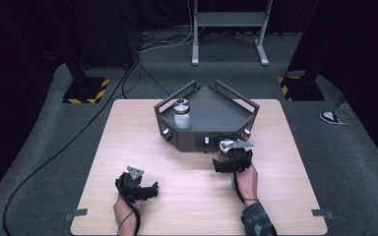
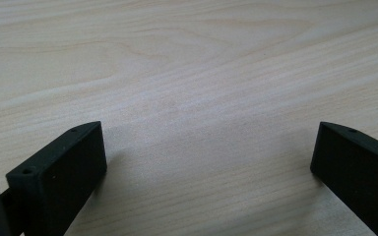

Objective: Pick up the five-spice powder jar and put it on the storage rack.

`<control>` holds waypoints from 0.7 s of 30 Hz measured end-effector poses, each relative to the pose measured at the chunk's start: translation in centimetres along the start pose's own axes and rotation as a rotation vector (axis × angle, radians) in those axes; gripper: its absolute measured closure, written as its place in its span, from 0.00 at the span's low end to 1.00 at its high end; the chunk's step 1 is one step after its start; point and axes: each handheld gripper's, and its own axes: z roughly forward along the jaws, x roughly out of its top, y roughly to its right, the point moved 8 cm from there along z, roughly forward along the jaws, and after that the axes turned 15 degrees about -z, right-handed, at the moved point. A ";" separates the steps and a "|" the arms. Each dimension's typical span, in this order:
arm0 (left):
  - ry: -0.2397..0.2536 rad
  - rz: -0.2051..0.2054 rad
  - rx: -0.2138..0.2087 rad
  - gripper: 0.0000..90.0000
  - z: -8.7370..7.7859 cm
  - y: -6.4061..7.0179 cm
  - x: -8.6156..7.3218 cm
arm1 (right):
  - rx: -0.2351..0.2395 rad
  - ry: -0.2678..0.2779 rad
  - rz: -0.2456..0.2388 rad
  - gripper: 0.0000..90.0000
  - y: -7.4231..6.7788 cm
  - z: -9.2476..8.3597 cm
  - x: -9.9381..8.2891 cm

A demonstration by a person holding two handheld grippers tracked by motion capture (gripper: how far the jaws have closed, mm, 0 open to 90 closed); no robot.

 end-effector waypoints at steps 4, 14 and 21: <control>0.001 0.003 0.002 0.00 0.0 0.0 0.0 | -0.020 0.011 -0.003 0.00 -0.4 0.3 0.1; 0.002 0.005 0.003 0.00 0.0 0.1 0.0 | -0.030 0.029 0.008 0.02 -0.7 0.9 0.3; 0.003 0.005 0.004 0.00 0.0 0.1 0.0 | -0.066 0.056 0.030 0.12 -0.8 0.7 -0.1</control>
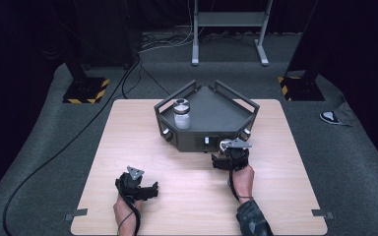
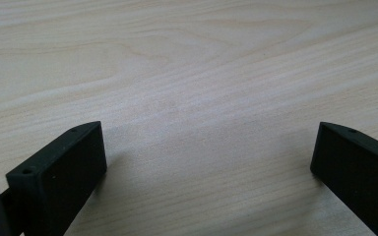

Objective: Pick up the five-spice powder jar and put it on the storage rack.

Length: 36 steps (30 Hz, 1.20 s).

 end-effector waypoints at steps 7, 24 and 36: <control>0.000 0.000 0.000 0.00 0.0 0.0 0.0 | -0.017 -0.001 0.011 0.32 0.2 0.0 -0.3; -0.002 -0.004 -0.003 0.00 0.0 0.0 0.0 | 0.008 0.004 -0.016 0.34 0.6 -0.2 -0.5; -0.003 -0.005 -0.004 0.00 0.0 0.0 0.0 | 0.015 0.010 -0.011 0.34 0.8 -1.0 -0.6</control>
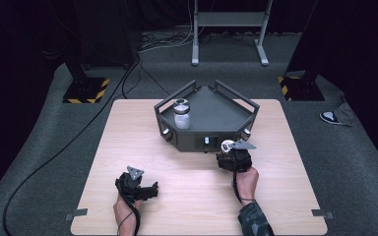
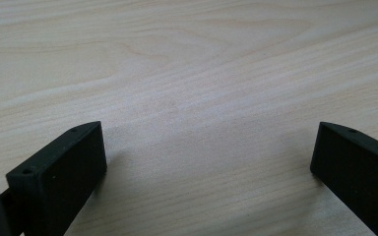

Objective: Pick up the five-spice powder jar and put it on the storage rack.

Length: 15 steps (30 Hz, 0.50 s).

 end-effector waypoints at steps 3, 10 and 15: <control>0.000 -0.001 -0.001 0.00 0.0 0.0 0.0 | -0.001 0.002 -0.002 0.34 0.1 -0.3 0.1; 0.000 -0.001 -0.001 0.00 0.0 0.0 0.0 | 0.003 0.007 -0.016 0.34 0.4 -1.2 0.5; 0.000 -0.001 -0.001 0.00 0.0 0.0 0.0 | 0.004 0.003 -0.031 0.34 0.5 -1.6 0.8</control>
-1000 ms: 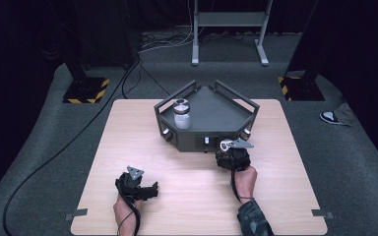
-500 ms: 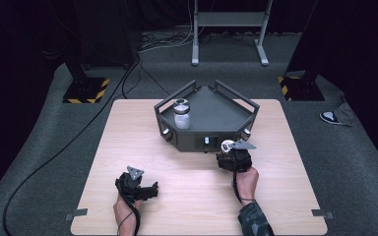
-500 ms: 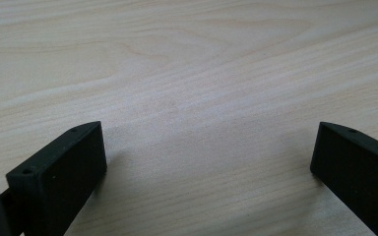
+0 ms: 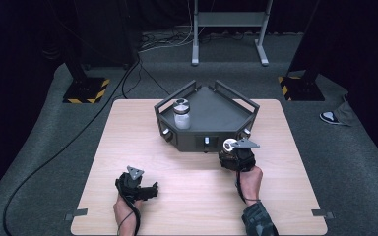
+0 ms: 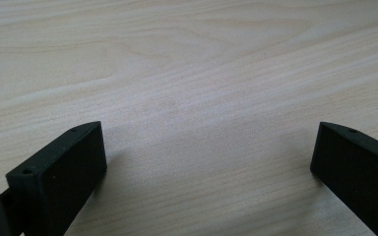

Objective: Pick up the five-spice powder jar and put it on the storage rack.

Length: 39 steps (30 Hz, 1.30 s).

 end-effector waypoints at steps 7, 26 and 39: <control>0.000 0.001 0.000 0.00 0.0 0.0 0.0 | 0.004 0.006 -0.007 0.34 0.1 -0.4 0.1; 0.000 0.002 0.000 0.00 0.0 0.0 0.0 | 0.000 0.024 -0.023 0.34 0.3 -1.8 0.9; 0.000 0.002 0.000 0.00 0.0 0.0 0.0 | 0.007 0.046 -0.030 0.34 0.9 -3.0 1.6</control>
